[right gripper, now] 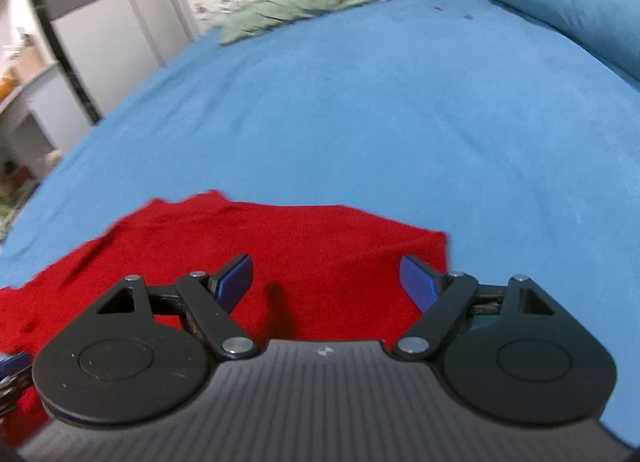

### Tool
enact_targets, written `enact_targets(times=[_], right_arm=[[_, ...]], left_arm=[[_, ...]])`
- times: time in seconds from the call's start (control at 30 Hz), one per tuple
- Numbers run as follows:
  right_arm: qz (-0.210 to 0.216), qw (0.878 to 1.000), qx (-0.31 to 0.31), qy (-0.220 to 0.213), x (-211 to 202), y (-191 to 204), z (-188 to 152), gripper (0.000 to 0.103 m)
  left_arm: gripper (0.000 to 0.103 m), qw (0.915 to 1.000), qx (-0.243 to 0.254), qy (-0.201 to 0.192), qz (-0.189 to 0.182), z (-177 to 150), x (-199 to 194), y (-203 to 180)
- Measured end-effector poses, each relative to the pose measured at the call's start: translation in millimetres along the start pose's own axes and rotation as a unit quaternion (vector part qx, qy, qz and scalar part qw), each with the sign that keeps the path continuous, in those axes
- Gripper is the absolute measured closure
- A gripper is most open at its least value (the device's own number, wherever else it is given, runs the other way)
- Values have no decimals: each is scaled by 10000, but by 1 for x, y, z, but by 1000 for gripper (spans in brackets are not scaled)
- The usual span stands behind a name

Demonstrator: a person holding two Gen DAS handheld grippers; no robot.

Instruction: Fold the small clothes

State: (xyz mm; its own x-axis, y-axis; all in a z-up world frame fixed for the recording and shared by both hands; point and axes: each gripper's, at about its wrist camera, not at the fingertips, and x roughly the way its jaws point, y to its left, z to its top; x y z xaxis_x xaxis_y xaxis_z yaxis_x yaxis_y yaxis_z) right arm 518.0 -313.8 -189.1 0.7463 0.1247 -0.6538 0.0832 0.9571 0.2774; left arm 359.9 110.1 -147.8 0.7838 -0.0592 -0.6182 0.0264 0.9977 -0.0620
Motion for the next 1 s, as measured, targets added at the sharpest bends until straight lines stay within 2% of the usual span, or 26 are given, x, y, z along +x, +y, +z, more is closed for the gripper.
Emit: enact_targets(times=[0.2, 0.27, 0.33, 0.43, 0.53, 0.67, 0.83, 0.9, 1.0], right_arm=[[287, 9977, -602, -116, -65, 56, -9, 3], [316, 9955, -880, -169, -83, 79, -12, 0], [419, 9943, -967, -163, -96, 102, -15, 0], [744, 9921, -1009, -60, -104, 135, -18, 0], [963, 9895, -1076, 29, -103, 165, -25, 0], [1146, 9878, -1034, 217, -90, 199, -39, 0], [1220, 9857, -1072, 452, -72, 232, -58, 0], [1253, 9842, -1111, 579, -65, 244, -66, 0], [1272, 9821, -1231, 640, -57, 256, -76, 0]], left_arm=[[40, 9993, -218, -220, 196, 26, -46, 10], [32, 9987, -297, -317, 253, 36, -64, 20], [28, 9978, -415, -413, 324, 46, -83, 35], [9, 9955, -667, -500, 445, 56, -104, 66], [9, 9913, -1011, -616, 568, 57, -119, 101], [8, 9841, -1485, -541, 809, 51, -129, 150], [8, 9747, -1783, -376, 1292, 35, -121, 211], [12, 9684, -2026, -285, 1427, 27, -111, 238], [26, 9547, -2586, -155, 1464, 12, -95, 280]])
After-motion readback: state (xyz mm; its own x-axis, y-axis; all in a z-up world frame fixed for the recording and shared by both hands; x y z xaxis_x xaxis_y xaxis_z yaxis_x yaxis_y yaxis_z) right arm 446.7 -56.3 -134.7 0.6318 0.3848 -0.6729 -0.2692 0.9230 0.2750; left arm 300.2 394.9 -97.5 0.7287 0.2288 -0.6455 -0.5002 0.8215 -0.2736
